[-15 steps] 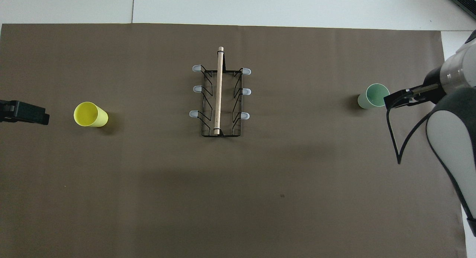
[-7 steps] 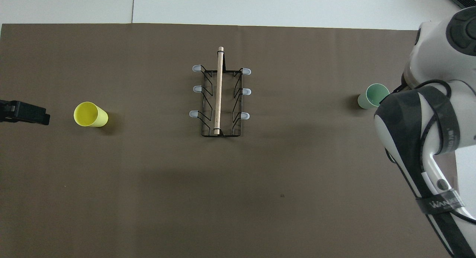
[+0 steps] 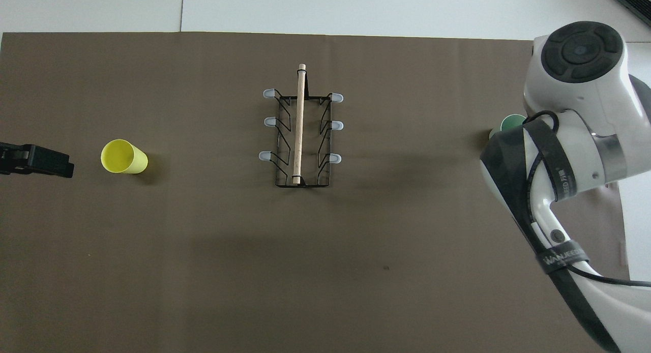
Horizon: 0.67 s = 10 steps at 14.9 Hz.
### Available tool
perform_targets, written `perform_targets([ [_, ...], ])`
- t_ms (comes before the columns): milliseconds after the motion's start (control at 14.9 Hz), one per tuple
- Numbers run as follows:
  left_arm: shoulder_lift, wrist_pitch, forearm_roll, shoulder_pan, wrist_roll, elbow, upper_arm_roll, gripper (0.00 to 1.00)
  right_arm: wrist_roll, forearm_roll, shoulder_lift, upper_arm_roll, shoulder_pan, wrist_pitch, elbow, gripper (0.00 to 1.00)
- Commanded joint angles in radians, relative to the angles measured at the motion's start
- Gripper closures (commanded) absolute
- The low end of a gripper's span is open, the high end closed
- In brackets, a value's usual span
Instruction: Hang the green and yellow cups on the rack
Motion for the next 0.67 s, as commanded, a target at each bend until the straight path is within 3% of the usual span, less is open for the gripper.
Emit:
perform_targets([
  [0,0.137,-0.047,-0.013,0.042,-0.013,0.109,0.009,0.0,-0.07,-0.087,0.018,0.001,-0.002,0.07,-0.035,0.0],
  [202,0.409,-0.182,0.018,0.051,-0.013,0.446,0.074,0.0,-0.155,-0.153,0.053,0.001,0.0,0.089,-0.037,0.0],
  [269,0.451,-0.188,0.015,0.051,-0.013,0.496,0.103,0.0,-0.155,-0.173,0.064,0.001,0.004,0.079,-0.035,0.0],
  [403,0.484,-0.176,-0.011,0.052,-0.013,0.493,0.183,0.0,-0.154,-0.216,0.14,0.001,0.036,0.075,-0.003,0.0],
  [605,0.501,-0.173,-0.205,0.065,-0.135,0.402,0.347,0.0,-0.155,-0.302,0.223,0.001,0.059,0.084,0.042,0.0],
])
